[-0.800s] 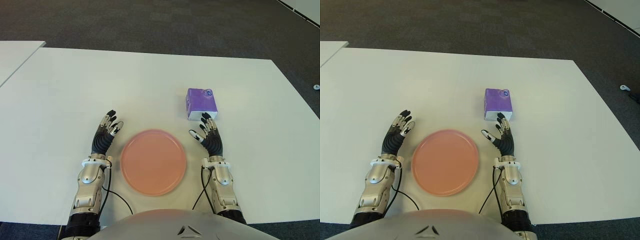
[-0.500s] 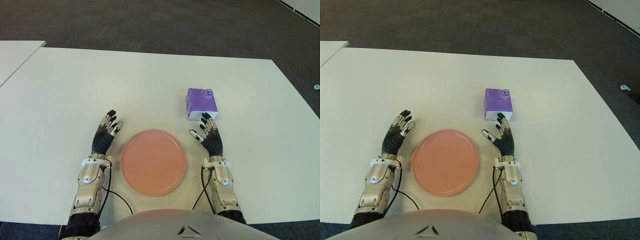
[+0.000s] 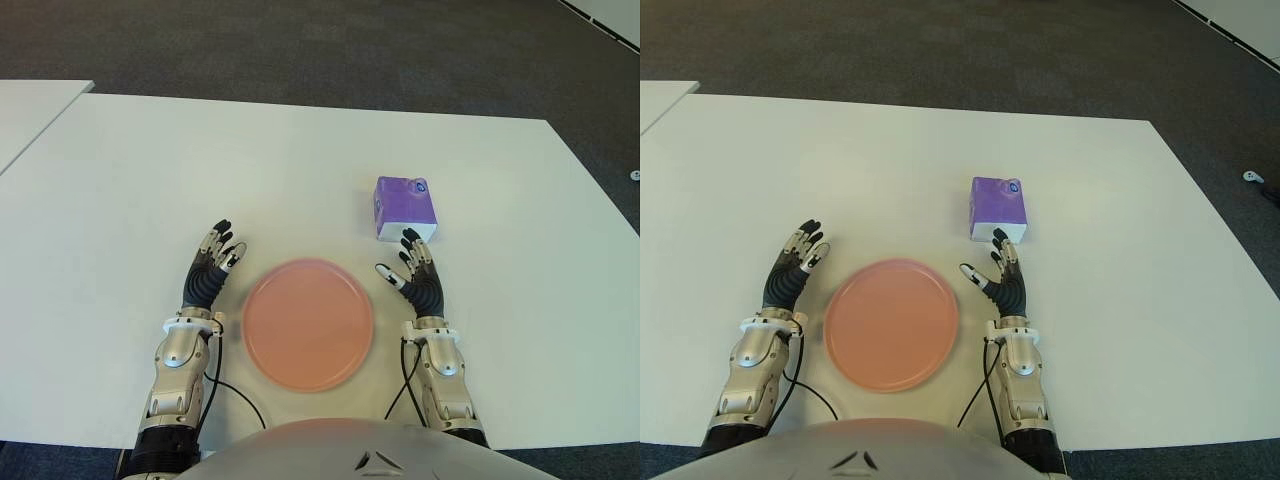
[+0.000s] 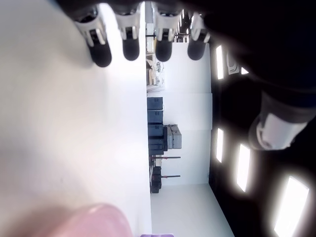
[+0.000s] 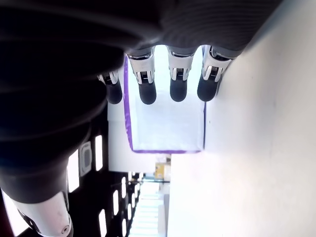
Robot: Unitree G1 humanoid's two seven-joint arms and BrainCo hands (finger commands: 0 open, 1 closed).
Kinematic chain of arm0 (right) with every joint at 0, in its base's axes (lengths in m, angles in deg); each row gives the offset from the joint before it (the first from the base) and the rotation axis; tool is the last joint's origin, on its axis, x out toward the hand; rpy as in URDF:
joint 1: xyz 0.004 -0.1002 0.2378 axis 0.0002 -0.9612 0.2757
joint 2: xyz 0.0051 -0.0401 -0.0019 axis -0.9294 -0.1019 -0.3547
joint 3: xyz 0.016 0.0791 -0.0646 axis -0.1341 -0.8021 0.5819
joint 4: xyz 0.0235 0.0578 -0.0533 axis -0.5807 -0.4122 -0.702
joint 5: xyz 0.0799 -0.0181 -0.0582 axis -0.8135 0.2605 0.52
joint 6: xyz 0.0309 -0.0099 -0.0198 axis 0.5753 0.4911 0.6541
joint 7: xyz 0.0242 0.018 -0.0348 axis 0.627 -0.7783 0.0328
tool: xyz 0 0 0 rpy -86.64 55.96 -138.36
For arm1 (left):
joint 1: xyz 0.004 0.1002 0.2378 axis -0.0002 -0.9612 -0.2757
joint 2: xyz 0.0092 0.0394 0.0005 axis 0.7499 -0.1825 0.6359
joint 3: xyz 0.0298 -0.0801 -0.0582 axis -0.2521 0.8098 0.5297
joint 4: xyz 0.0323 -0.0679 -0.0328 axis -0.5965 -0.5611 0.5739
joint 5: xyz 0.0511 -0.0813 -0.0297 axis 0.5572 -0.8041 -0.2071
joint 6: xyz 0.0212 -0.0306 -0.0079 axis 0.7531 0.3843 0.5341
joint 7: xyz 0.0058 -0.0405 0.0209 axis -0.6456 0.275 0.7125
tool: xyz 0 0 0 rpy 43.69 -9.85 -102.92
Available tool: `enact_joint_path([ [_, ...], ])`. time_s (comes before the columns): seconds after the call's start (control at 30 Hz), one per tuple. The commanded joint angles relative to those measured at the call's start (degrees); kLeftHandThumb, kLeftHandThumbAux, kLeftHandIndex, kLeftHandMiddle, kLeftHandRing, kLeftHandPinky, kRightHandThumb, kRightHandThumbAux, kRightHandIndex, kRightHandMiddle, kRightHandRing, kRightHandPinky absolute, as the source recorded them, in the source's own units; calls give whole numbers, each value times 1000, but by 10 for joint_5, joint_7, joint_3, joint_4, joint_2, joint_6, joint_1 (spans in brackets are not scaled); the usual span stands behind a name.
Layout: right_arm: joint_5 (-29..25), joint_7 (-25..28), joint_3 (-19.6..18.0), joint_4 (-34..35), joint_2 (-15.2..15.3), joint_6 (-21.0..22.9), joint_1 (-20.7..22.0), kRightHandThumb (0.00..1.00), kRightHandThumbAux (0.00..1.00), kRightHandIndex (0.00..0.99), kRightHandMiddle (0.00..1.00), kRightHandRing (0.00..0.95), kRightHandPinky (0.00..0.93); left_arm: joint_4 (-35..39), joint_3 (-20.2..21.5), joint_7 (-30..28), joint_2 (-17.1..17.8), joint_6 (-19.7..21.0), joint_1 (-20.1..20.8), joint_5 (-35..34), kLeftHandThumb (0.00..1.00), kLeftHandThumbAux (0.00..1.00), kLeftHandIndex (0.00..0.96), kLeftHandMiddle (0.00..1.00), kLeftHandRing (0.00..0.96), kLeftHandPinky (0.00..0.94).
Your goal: Put the tissue paper into the plate.
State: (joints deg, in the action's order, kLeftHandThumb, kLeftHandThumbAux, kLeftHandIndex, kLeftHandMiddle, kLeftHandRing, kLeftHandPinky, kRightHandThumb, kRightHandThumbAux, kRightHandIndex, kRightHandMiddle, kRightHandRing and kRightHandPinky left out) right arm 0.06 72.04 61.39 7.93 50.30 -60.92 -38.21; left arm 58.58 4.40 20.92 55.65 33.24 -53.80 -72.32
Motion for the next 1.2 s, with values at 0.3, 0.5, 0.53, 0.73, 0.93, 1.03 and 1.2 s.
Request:
enact_joint_path([
  [0.3, 99, -64, 58, 181, -13, 18, -133, 98, 704, 0, 0, 0, 0, -9, -1, 8, -1, 21, -2, 6, 0, 507, 0, 0, 0, 0],
  [0.5, 167, -117, 31, 236, -20, 15, -99, 114, 642, 0, 0, 0, 0, -15, 1, 9, -3, 18, 2, 5, 0, 511, 0, 0, 0, 0],
  [0.53, 171, -122, 30, 235, -19, 13, -97, 114, 638, 0, 0, 0, 0, -16, 1, 8, -3, 17, 3, 4, 0, 512, 0, 0, 0, 0],
  [0.73, 174, -134, 33, 232, -14, 13, -92, 114, 620, 0, 0, 0, 0, -20, 2, 8, -3, 16, 7, 3, 0, 513, 0, 0, 0, 0],
  [0.93, 165, -139, 25, 231, -7, -6, -84, 114, 618, 0, 0, 0, 0, -21, 1, 8, -4, 18, 8, 4, 0, 509, 0, 0, 0, 0],
  [1.03, 142, -147, 2, 227, -1, -44, -65, 82, 541, 0, 0, 0, 0, -22, 1, 7, -4, 19, 10, 4, 0, 502, 0, 0, 0, 0],
  [1.2, 140, -156, -17, 226, -8, -40, -9, 53, 512, 0, 0, 0, 0, -29, 2, 9, -4, 13, 12, 5, 0, 497, 0, 0, 0, 0],
])
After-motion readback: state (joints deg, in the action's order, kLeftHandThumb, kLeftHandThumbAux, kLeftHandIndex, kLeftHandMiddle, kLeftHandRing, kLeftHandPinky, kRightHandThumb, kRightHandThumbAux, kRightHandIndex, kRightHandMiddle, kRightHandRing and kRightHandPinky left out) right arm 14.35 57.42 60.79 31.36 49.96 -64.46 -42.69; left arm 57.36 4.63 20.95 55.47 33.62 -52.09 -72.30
